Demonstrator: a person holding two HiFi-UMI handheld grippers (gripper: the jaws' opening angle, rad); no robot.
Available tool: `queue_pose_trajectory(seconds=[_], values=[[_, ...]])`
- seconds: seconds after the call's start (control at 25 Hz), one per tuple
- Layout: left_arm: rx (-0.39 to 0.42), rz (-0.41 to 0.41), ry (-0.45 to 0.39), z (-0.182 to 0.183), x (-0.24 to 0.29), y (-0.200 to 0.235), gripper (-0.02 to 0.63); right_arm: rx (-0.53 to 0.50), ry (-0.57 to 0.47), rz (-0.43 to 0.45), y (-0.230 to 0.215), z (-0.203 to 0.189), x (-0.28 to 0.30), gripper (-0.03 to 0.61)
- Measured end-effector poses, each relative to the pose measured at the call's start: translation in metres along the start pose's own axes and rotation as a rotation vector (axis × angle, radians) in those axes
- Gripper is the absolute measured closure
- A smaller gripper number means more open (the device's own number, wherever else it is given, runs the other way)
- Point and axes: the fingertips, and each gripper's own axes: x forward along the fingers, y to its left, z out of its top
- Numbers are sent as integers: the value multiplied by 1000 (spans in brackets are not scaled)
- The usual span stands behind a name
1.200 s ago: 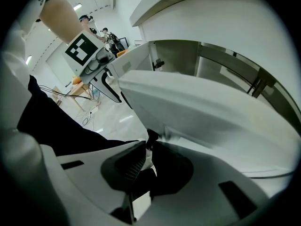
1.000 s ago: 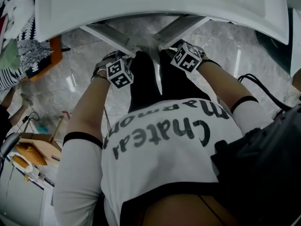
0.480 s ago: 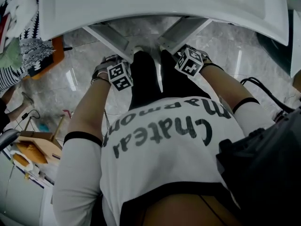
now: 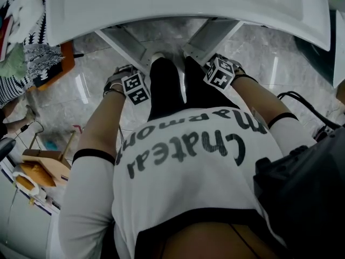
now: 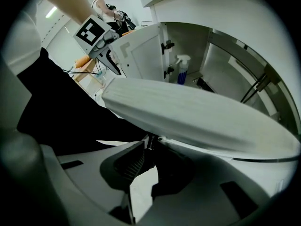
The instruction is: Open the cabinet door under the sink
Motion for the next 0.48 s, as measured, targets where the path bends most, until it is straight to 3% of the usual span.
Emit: queue_pose_trajectory(seconds=[0.48], values=[[7, -11, 61, -31, -2, -11, 551, -35, 67, 22, 8, -31, -3, 529]])
